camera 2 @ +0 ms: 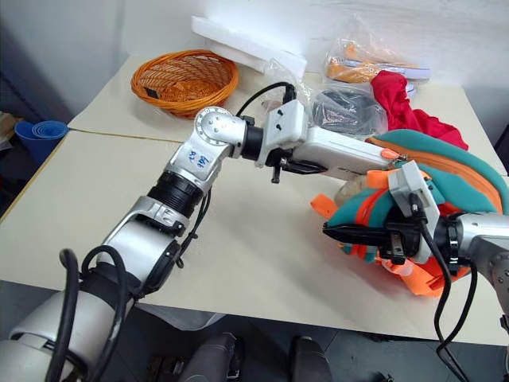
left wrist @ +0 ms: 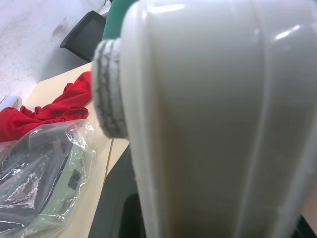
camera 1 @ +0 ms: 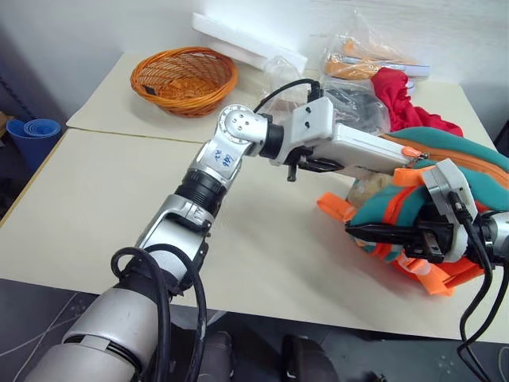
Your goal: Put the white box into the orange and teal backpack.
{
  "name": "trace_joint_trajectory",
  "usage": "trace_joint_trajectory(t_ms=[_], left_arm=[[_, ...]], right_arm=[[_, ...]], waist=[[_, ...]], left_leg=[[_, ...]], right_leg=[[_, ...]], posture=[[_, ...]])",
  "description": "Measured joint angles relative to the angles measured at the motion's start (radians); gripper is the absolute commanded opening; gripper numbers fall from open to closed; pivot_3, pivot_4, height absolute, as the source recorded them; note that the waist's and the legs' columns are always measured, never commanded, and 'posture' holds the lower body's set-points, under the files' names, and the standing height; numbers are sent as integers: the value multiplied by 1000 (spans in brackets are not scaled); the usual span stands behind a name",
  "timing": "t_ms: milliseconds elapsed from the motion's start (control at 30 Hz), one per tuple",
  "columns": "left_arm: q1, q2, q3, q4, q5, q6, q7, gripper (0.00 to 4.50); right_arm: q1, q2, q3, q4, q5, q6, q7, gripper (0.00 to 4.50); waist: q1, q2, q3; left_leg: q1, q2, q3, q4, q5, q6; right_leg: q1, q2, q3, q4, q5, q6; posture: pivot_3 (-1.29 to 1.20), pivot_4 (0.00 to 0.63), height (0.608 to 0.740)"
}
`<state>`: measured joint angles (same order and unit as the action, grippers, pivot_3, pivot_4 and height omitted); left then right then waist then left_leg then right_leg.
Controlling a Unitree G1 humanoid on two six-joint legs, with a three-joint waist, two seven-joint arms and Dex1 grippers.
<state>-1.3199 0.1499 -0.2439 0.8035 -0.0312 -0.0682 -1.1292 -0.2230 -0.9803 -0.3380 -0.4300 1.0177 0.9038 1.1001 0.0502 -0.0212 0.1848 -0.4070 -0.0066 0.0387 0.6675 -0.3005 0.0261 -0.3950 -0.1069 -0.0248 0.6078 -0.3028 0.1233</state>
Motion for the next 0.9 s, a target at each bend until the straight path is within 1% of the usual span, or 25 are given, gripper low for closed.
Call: trace_joint_trajectory(t_ms=[100,233,367,467,567,667,733,900], left_arm=[[-1,50,40,4,-26,7,-47,1301],[-2,106,122,6,-99,80,-107,1301],[-3,107,150,-11,-138,132,-150,1301],[15,101,134,-96,-146,160,-205,1301],[56,86,89,-159,-138,138,-235,1301],[84,77,38,-157,-101,75,-247,1301],[85,69,16,-156,-87,67,-266,1301],[85,10,-23,-162,-86,84,-322,1301]], right_arm=[[23,-20,-39,-32,45,16,9,28],[60,-46,-126,-84,150,45,20,28],[64,-87,-209,-89,322,94,16,28],[46,-112,-226,-91,398,104,2,28],[58,-119,-226,-99,411,108,-1,28],[96,-141,-243,-116,410,121,29,28],[111,-153,-257,-120,396,121,51,28],[156,-156,-256,-127,285,79,115,28]], waist=[[-5,0,0],[-11,1,0],[-12,2,1],[-11,2,1],[-9,2,1],[-5,2,1],[-2,2,1],[1,2,1]], left_leg=[[0,0,1,0,0,0],[0,0,1,0,0,-1],[0,0,0,0,0,0],[0,0,0,0,0,0],[0,0,1,0,0,0],[0,0,1,1,0,0],[0,0,2,2,0,1],[0,0,1,6,-1,3]], right_leg=[[0,0,0,1,0,0],[-1,0,-1,3,0,0],[-1,-1,-1,3,0,0],[-1,-1,-3,2,0,0],[-1,-2,-7,2,0,0],[0,-3,-10,3,0,0],[0,-1,-10,4,0,0],[1,0,-10,4,0,0]], posture=[[0,150,740],[0,150,740],[0,150,740],[0,150,740],[0,150,740],[0,150,740],[0,150,740],[0,150,740]])
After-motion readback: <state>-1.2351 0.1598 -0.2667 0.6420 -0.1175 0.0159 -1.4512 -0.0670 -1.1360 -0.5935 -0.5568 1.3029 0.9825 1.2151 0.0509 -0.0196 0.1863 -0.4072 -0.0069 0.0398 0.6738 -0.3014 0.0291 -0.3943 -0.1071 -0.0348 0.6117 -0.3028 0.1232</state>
